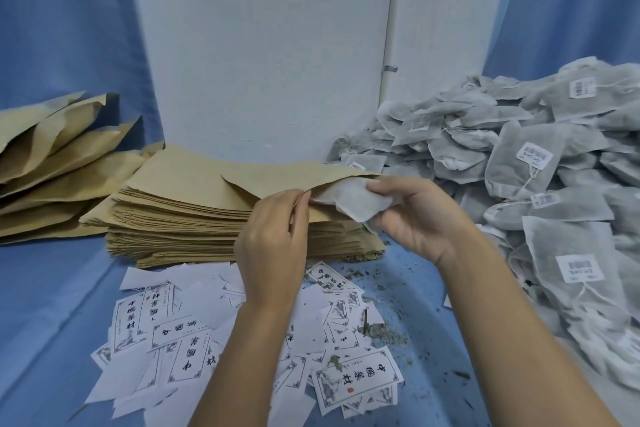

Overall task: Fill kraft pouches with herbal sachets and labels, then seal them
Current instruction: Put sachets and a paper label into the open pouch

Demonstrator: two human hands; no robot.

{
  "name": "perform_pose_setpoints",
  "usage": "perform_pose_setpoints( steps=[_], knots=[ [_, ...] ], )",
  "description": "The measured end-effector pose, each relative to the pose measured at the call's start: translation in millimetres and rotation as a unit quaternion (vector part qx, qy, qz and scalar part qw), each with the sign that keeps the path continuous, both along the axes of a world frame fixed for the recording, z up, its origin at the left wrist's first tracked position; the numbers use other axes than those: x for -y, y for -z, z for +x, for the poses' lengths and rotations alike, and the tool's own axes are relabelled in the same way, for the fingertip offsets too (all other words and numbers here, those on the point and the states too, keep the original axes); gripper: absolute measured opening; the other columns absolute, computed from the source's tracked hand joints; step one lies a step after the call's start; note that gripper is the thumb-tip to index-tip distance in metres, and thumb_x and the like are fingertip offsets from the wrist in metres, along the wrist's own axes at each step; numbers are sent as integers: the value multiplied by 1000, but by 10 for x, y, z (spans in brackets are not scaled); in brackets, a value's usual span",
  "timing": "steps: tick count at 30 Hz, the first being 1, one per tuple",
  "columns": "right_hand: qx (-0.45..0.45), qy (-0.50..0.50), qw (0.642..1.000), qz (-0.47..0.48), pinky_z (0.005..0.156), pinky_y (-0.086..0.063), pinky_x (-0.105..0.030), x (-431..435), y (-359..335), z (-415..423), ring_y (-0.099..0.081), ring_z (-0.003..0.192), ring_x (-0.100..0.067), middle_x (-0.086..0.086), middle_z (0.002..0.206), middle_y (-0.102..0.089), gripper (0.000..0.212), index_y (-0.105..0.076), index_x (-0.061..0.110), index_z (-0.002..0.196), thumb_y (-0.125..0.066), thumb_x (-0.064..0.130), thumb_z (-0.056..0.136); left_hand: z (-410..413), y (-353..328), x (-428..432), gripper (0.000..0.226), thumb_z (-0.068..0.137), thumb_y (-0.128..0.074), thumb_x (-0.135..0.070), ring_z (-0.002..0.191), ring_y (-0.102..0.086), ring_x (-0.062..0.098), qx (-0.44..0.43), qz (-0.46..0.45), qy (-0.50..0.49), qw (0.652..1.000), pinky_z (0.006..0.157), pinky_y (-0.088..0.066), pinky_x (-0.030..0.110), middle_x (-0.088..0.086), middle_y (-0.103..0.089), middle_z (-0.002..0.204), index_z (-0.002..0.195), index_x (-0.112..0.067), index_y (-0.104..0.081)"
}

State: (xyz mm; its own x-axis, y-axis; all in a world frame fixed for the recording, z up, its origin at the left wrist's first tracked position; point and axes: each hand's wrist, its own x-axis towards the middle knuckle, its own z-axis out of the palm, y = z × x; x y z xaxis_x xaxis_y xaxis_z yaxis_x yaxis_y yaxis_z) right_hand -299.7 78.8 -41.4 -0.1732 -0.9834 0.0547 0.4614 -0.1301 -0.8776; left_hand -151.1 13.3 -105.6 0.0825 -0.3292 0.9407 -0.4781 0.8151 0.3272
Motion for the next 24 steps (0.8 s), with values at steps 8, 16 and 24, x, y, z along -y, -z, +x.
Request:
perform_pose_setpoints(
  steps=[8, 16, 24],
  knots=[
    [-89, 103, 991, -1, 52, -47, -23, 449, 35, 368, -54, 46, -9, -10, 69, -54, 28, -55, -4, 92, -32, -20, 86, -87, 74, -29, 23, 94, -58, -20, 78, -67, 13, 8, -37, -6, 999, 68, -53, 22, 2, -72, 86, 90, -4, -74],
    [-574, 172, 787, 147, 78, -40, -29, 656, 30, 340, -56, 104, -33, -20, 113, -60, 27, -61, 5, 110, -38, 15, 98, -41, -43, -75, 24, 93, -58, -25, 79, -67, 12, -14, 85, 4, 996, 63, -46, 19, 0, -72, 88, 92, -7, -74],
    [-664, 195, 720, 51, 62, -44, -32, 521, 141, 313, -56, 78, -28, -8, 74, -62, 28, -62, 17, 68, -45, 22, 90, 18, -60, -61, 26, 94, -55, -19, 86, -66, 18, -52, 86, 50, 994, 79, -50, 24, 7, -72, 92, 98, 1, -72]
  ],
)
